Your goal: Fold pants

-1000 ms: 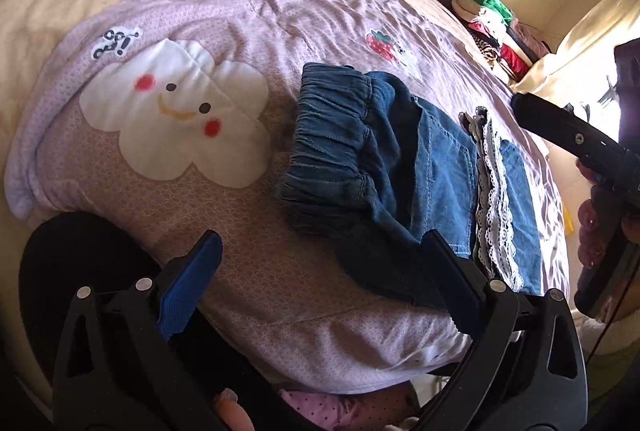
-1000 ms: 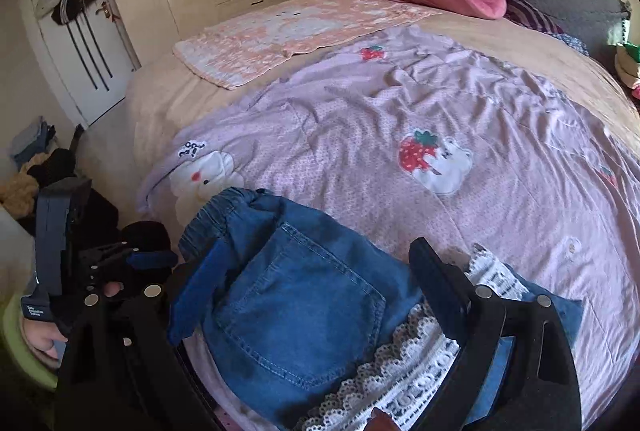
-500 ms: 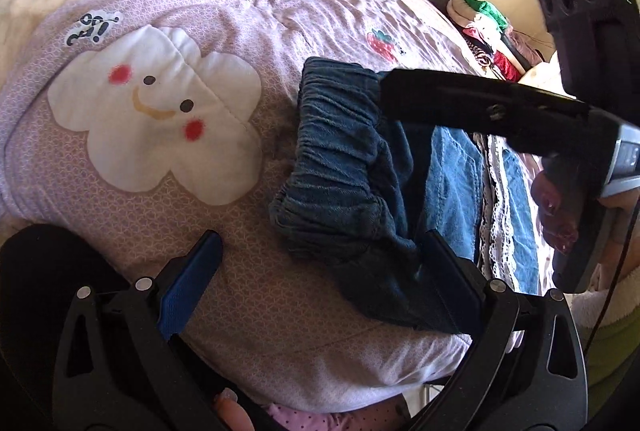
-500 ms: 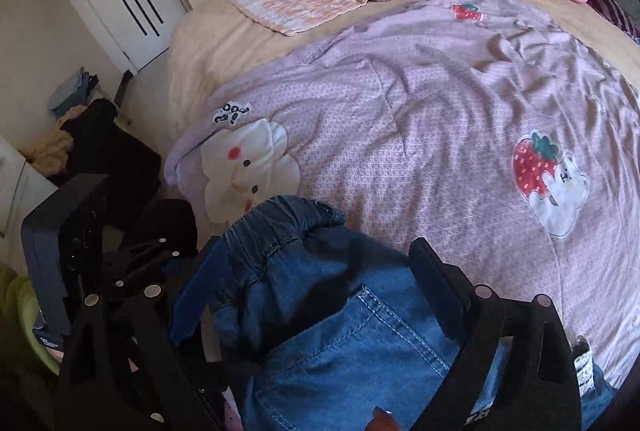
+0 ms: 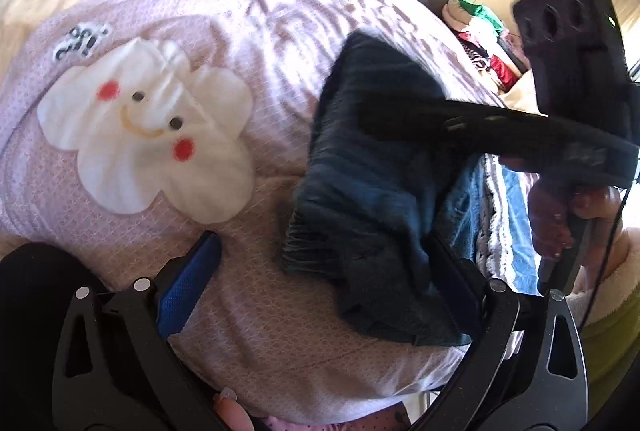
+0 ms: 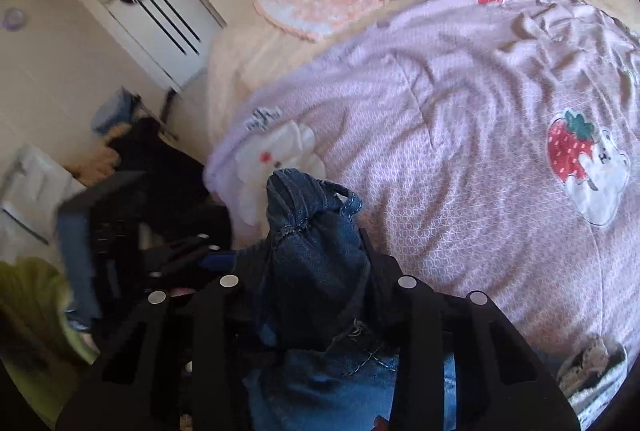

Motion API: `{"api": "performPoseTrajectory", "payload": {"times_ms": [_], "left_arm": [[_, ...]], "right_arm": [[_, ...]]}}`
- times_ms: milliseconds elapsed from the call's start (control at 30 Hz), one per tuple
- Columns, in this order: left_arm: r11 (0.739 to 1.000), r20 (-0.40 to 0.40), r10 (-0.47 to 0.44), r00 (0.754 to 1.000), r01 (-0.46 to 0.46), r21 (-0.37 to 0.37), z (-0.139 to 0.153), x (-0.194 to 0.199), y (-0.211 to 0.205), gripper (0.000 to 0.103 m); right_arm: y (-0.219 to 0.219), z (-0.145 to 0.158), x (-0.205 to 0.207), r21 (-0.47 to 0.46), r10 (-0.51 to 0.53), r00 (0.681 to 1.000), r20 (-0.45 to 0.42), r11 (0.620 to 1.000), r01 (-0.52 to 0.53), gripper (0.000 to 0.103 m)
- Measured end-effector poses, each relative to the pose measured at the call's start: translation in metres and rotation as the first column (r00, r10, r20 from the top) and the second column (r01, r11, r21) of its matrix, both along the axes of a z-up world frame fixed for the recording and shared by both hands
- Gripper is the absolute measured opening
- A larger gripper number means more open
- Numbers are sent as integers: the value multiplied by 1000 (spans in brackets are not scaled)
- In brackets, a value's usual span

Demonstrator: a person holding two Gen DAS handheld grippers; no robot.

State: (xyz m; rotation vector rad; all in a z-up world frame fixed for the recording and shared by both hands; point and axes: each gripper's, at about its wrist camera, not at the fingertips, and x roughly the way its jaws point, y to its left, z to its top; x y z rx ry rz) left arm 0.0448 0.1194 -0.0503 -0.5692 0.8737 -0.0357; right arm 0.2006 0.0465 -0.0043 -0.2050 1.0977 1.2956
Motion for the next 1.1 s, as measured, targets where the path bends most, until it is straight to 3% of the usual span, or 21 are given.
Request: {"api": "performPoseTrajectory", "payload": {"times_ms": [133, 267, 367, 533, 733, 967, 1100], "left_arm": [[996, 61, -40, 997, 45, -74, 10, 8, -4, 93], [969, 104, -96, 990, 117, -216, 12, 23, -13, 92], [941, 148, -144, 978, 182, -285, 21, 29, -28, 54], [955, 178, -193, 965, 226, -191, 47, 37, -65, 48], [971, 171, -233, 957, 240, -18, 65, 47, -120, 48], [951, 166, -308, 937, 305, 44, 61, 48, -159, 69], [933, 187, -360, 914, 352, 77, 61, 45, -178, 73]], "right_arm": [[-34, 22, 6, 111, -15, 999, -39, 994, 19, 35], [-67, 39, 10, 178, -38, 998, -43, 983, 45, 35], [-84, 50, 11, 194, -59, 998, -27, 979, 63, 35], [-128, 58, 20, 220, -127, 992, -15, 967, 127, 37], [-180, 55, 30, 235, -214, 977, -14, 949, 211, 42], [-243, 43, 25, 269, -331, 939, -93, 900, 344, 67], [-277, 36, 16, 232, -419, 901, -110, 871, 433, 76]]}}
